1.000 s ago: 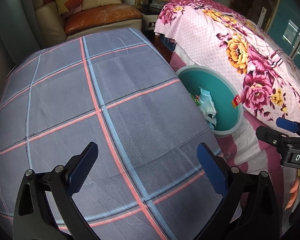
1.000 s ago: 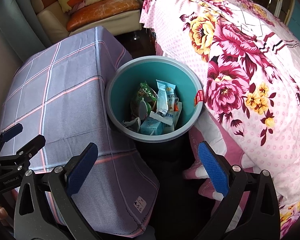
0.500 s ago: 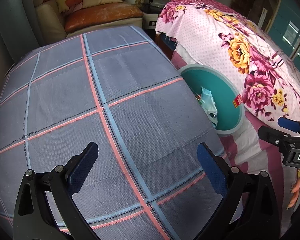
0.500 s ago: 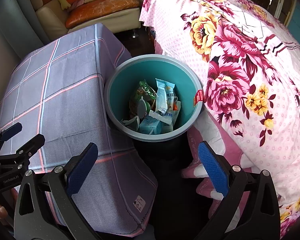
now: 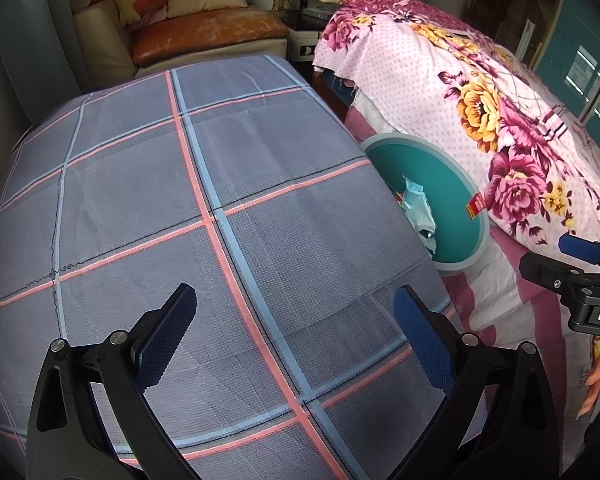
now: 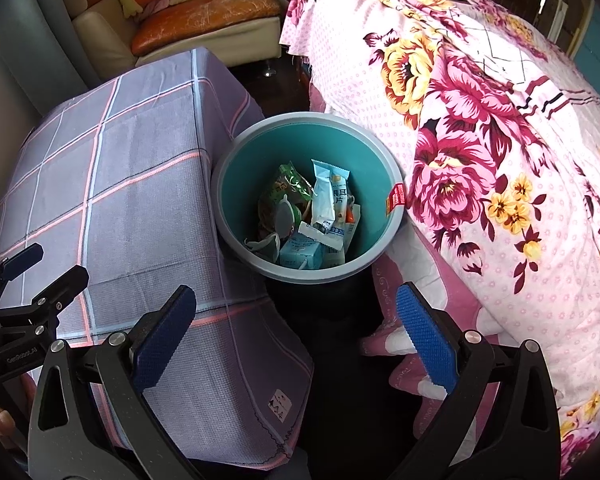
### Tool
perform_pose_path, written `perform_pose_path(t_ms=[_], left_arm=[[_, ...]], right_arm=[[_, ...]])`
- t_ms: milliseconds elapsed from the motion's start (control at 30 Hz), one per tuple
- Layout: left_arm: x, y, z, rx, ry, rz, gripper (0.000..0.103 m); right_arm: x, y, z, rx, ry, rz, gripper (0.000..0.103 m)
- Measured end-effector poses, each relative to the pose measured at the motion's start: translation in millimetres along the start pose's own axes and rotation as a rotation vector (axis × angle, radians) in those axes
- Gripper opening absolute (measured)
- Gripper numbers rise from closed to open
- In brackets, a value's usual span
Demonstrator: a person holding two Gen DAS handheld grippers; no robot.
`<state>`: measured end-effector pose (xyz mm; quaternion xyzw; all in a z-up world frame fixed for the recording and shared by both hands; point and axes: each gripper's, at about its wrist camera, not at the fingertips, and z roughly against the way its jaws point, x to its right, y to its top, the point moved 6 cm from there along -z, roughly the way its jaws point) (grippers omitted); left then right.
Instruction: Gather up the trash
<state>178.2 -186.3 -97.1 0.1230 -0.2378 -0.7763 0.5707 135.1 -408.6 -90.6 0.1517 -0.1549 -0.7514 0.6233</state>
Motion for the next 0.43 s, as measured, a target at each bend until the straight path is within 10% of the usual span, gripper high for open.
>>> perform_pose_path(t_ms=[433], left_arm=[[3.6,-4.2,10.1,0.002,0.013,-0.01,0.099]], right_arm=[[-3.4,-2.7,12.4,0.019,-0.006,0.002,0.096]])
